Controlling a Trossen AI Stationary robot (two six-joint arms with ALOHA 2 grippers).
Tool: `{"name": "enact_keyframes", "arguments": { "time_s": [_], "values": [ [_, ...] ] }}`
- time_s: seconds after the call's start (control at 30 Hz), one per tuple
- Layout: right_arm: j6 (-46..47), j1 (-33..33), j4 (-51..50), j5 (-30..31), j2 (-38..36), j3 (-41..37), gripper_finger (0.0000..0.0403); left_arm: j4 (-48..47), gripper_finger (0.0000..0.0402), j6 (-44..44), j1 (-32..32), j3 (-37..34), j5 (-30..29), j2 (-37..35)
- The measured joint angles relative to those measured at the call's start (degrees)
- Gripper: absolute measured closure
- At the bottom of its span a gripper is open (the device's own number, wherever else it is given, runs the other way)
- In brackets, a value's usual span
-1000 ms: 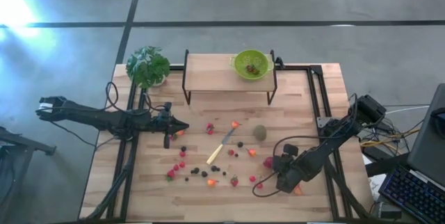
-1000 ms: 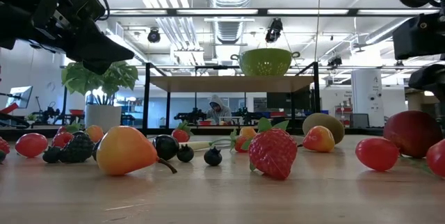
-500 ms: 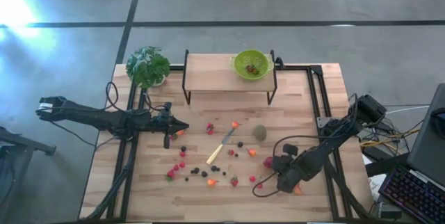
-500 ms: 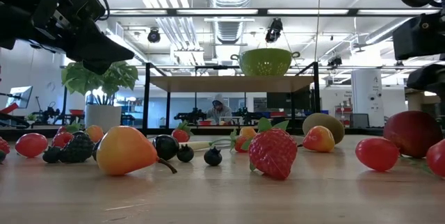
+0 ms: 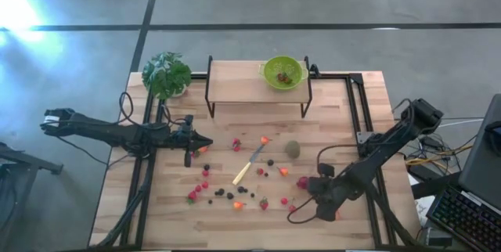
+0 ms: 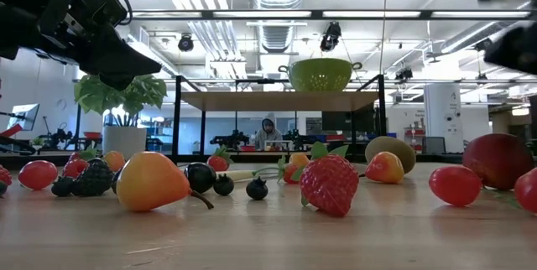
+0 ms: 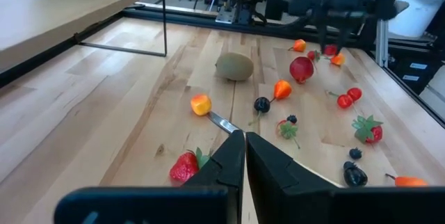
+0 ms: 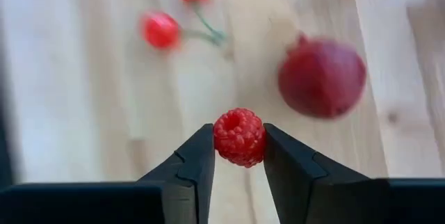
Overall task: Pick & Place Fruit
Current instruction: Put the raspberry into the strainer bowl
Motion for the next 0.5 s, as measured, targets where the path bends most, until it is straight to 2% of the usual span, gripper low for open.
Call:
{"name": "enact_keyframes", "arguments": {
  "time_s": [0.27, 0.5],
  "values": [
    [-11.82, -2.88, -1.63, 9.25, -8.8, 3.99, 0.0305, -0.04, 0.0381, -0.01, -0.01, 0.02, 0.0, 0.0],
    [-26.15, -15.87, -2.63, 12.93, -15.42, 7.7, 0.0297, -0.07, 0.0381, 0.01, -0.01, 0.0, 0.0, 0.0]
  ]
}}
